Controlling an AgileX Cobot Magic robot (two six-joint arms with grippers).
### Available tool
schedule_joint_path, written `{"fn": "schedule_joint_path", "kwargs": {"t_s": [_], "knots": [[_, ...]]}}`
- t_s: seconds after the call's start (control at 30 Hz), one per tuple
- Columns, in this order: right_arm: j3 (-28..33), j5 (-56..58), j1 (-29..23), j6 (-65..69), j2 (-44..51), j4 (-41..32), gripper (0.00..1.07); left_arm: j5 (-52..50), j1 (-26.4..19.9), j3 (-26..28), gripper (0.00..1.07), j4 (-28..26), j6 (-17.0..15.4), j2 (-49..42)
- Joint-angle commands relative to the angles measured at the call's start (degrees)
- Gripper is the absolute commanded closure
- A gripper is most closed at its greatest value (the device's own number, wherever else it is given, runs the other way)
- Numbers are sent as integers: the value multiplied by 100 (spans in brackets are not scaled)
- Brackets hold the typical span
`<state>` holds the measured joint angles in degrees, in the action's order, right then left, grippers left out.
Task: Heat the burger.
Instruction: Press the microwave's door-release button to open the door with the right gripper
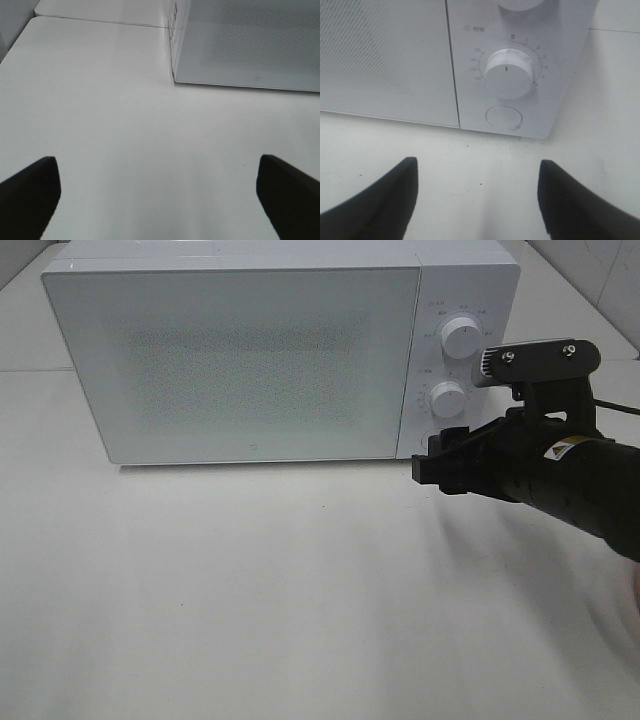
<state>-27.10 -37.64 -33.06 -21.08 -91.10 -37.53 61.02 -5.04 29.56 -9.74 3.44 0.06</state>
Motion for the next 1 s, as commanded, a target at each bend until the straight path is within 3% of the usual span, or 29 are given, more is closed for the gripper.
{"fn": "schedule_joint_path", "kwargs": {"t_s": [0.03,0.27,0.33,0.37,0.43,0.53,0.73,0.8,1.0], "knots": [[-6,-309,-195,-189,-34,-945,44,23,-6,0,6,-57,6,-6],[-6,-309,-201,493,-34,-1289,60,23,-6,0,6,-57,6,-6],[-6,-286,-201,1765,-34,-1283,77,23,-6,0,6,-57,6,-6],[-6,-286,-201,1765,-34,-1283,77,23,-6,0,6,-57,6,-6],[-6,-178,-201,3134,-34,-1266,90,23,-6,0,6,-57,6,-6],[-6,-29,-201,4314,-34,-1203,99,23,-6,0,6,-57,6,-6],[-6,86,-201,5598,-34,-882,105,23,-6,0,6,-57,6,-6],[-6,74,-201,6996,-34,-178,107,23,-6,0,6,-57,6,-6],[-6,40,-201,7781,-34,722,107,23,-6,0,6,-57,6,-6]]}}
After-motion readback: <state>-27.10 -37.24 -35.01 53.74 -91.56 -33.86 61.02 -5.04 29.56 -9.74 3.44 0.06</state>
